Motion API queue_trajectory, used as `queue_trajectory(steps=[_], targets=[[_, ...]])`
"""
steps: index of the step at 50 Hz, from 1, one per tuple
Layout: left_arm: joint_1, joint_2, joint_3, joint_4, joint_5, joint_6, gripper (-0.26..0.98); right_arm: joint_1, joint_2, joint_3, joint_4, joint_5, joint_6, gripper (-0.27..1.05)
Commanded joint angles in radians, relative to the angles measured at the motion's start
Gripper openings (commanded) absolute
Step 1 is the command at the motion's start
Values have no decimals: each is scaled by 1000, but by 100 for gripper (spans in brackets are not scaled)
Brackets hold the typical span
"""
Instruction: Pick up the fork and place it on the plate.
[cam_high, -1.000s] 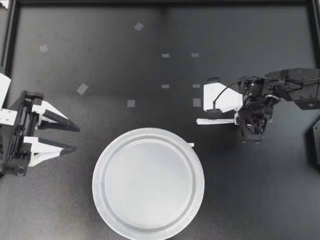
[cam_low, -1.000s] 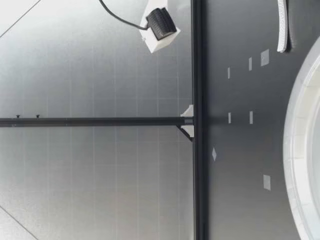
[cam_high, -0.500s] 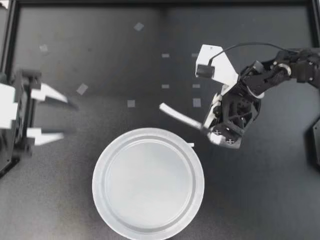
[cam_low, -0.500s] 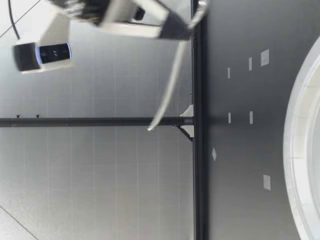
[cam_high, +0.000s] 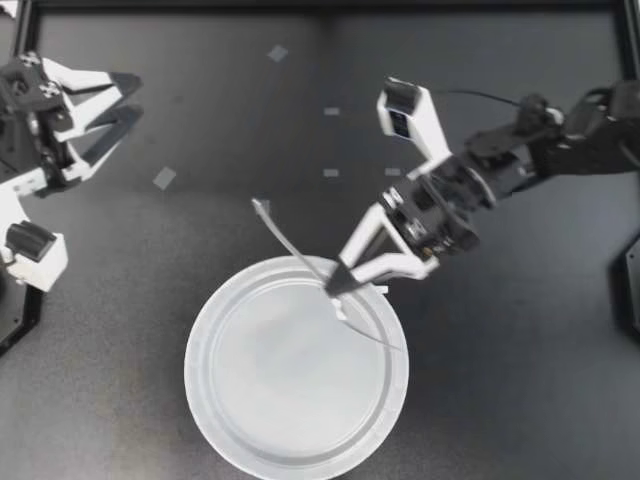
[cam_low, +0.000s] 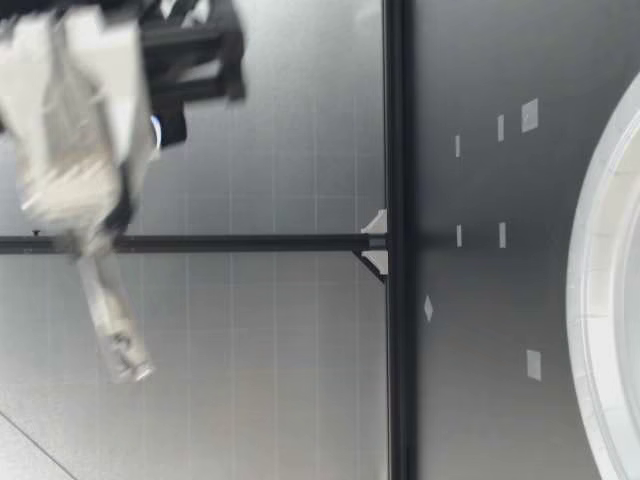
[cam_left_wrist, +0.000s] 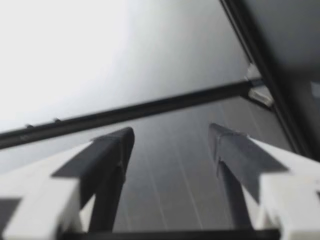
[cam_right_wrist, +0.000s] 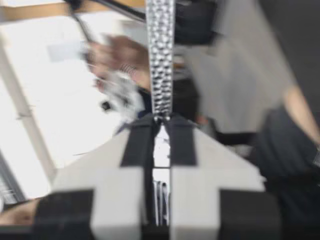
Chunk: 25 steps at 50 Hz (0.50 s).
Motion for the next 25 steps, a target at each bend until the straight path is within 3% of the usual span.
queue_trajectory(steps=[1, 5, 9, 25], targets=[[0, 9, -20, 112, -43, -91, 58, -14, 72, -132, 69, 40, -58, 6], [-14, 12, -21, 184, -60, -150, 58, -40, 107, -161, 57, 48, -66, 6], [-34, 15, -21, 218, -63, -192, 58, -58, 129, -176, 49, 51, -78, 6], [-89, 81, -9, 225, -51, -212, 58, -67, 179, -245, 51, 52, -101, 6]])
